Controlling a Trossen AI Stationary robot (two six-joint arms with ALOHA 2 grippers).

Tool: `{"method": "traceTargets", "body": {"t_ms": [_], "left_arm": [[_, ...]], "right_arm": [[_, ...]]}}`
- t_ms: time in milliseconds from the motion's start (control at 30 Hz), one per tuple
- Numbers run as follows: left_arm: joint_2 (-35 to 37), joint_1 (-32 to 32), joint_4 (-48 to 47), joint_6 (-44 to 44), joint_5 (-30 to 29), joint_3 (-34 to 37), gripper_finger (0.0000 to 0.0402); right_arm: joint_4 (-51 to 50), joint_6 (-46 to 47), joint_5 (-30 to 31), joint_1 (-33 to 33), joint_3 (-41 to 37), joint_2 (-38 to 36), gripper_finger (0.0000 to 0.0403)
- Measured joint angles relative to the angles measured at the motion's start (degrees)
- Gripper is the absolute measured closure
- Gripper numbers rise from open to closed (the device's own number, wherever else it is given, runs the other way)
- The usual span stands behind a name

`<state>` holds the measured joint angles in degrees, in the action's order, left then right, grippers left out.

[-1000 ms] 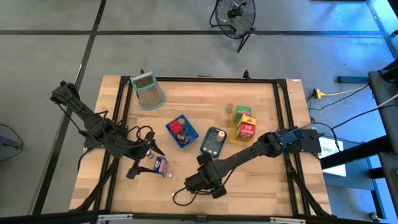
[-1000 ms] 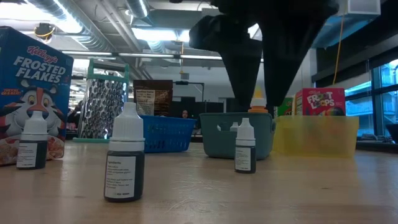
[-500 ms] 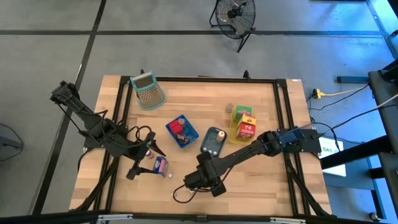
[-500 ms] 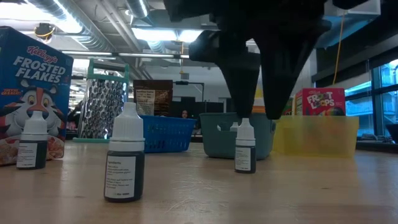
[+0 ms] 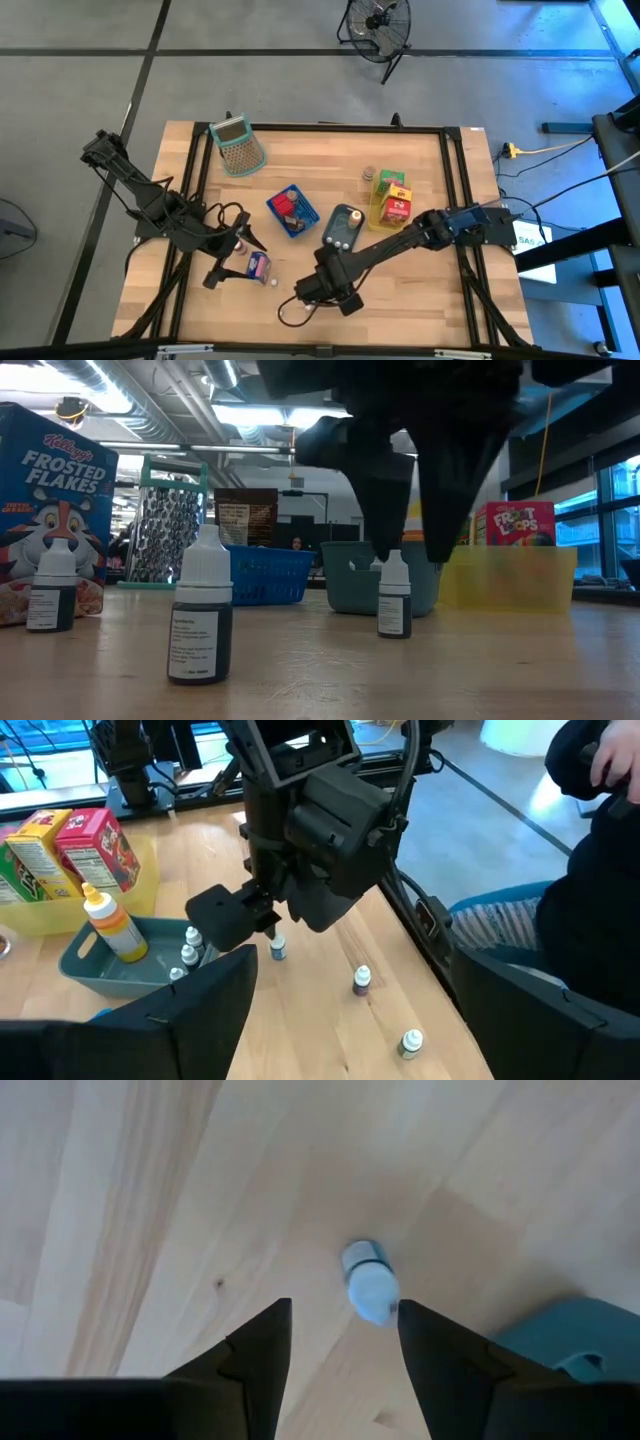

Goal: Pick & Place Kitchen Items
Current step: Put the blue food coloring bottle into the green bin

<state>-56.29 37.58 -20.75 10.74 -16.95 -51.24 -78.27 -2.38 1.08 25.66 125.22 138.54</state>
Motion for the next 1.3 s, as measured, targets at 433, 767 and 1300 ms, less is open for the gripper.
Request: {"method": "traceTargets", "body": {"t_ms": [433,767,1300], "left_arm": [[0.0,0.0,0.0,0.0,0.1,0.0,0.0073],[0.0,0.0,0.0,0.0,0.1,0.0,0.0073],[0.0,0.0,0.0,-0.9,0.1,0.0,0.0073]], "right_arm": [[1.7,0.0,-1.8,-0.3,-0.7,0.0,0.0236],[1.8,-1.1,-1.8,-0.6,-0.7,0.0,0.0236],[3.8,-3.6,-4.8,-1.7,-3.2,0.0,0.0236]]}}
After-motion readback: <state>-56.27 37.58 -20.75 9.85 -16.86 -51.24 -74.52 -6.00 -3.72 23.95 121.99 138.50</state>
